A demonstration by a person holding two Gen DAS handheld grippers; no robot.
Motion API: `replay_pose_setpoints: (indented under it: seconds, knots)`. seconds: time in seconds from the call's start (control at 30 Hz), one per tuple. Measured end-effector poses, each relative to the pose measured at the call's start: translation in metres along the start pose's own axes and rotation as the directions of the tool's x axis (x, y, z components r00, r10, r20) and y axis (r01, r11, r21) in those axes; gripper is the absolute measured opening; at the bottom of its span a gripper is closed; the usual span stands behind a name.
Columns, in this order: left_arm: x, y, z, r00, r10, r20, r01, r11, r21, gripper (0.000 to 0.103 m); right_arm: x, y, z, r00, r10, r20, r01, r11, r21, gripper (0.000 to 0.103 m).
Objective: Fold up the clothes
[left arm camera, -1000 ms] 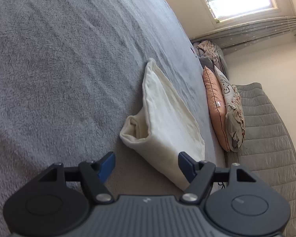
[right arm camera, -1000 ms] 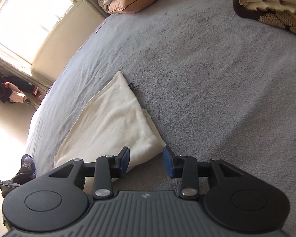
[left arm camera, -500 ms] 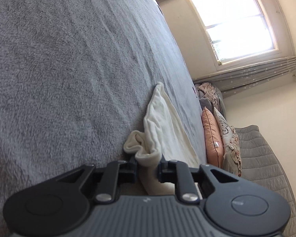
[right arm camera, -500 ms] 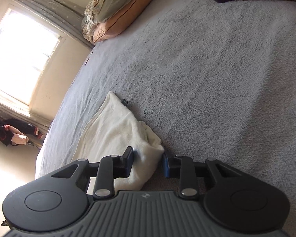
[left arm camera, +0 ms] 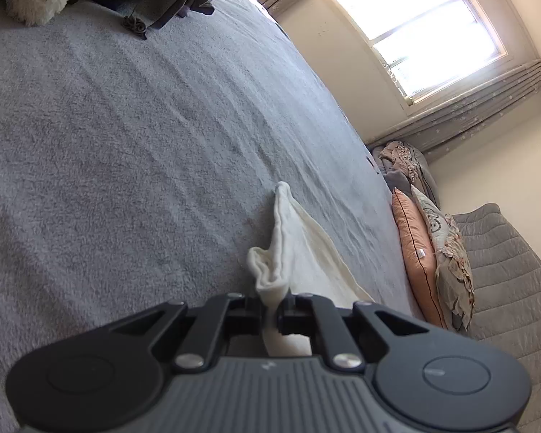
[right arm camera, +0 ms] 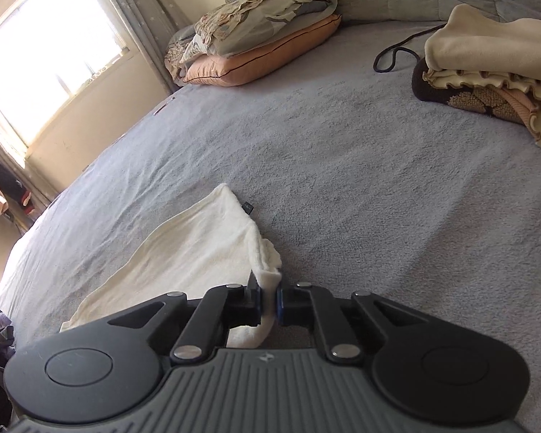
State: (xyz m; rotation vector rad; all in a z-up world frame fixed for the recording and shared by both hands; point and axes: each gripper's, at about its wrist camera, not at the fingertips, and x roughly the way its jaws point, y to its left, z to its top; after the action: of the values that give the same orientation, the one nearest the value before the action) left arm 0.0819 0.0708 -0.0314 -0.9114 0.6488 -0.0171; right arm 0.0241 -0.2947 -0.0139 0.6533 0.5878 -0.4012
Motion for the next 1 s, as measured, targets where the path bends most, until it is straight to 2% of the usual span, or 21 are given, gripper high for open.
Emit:
replay_pose_setpoints:
  seconds: [0.1, 0.23, 0.43, 0.7, 0.77, 0.8, 0.87, 0.9, 0.93, 1.0]
  knots:
    - [-0.02, 0.001, 0.0, 1.0, 0.01, -0.007, -0.01, 0.999, 0.04, 0.007, -0.02, 0.004, -0.016, 1.0, -0.018, 0.008, 0.019, 0.999, -0.035, 0.008]
    - [-0.054, 0.023, -0.008, 0.999, 0.024, -0.029, -0.022, 0.997, 0.077, 0.007, -0.045, 0.003, -0.032, 1.0, -0.024, 0.018, 0.025, 0.998, -0.065, 0.008]
    - [-0.083, 0.046, -0.019, 0.998, 0.036, -0.055, -0.029, 0.993, 0.118, 0.007, -0.066, -0.006, -0.05, 0.999, -0.029, 0.02, 0.031, 0.995, -0.092, 0.008]
    - [-0.069, 0.072, -0.036, 0.992, 0.078, -0.095, -0.058, 0.98, 0.192, 0.011, -0.059, -0.016, -0.079, 0.998, -0.068, 0.002, 0.067, 0.978, -0.198, 0.011]
    - [-0.069, 0.075, -0.038, 0.994, 0.069, -0.09, -0.048, 0.975, 0.217, 0.016, -0.055, -0.016, -0.086, 0.996, -0.087, 0.013, 0.088, 0.965, -0.249, 0.018]
    - [-0.07, 0.076, -0.039, 0.994, 0.065, -0.087, -0.044, 0.972, 0.229, 0.018, -0.054, -0.016, -0.09, 0.995, -0.093, 0.025, 0.097, 0.956, -0.276, 0.027]
    - [-0.078, 0.071, -0.038, 0.995, 0.081, -0.063, -0.06, 0.957, 0.284, 0.03, -0.059, -0.016, -0.091, 0.993, -0.104, 0.063, 0.119, 0.938, -0.325, 0.04]
    - [-0.082, 0.066, -0.038, 0.994, 0.095, -0.046, -0.075, 0.945, 0.319, 0.043, -0.062, -0.016, -0.09, 0.991, -0.111, 0.082, 0.132, 0.933, -0.336, 0.045]
    - [-0.086, 0.062, -0.038, 0.994, 0.104, -0.026, -0.088, 0.93, 0.357, 0.062, -0.066, -0.015, -0.088, 0.987, -0.118, 0.108, 0.148, 0.926, -0.346, 0.045]
    - [-0.091, 0.048, -0.041, 0.995, 0.099, 0.023, -0.099, 0.892, 0.44, 0.076, -0.075, -0.014, -0.084, 0.978, -0.124, 0.168, 0.179, 0.913, -0.366, 0.047]
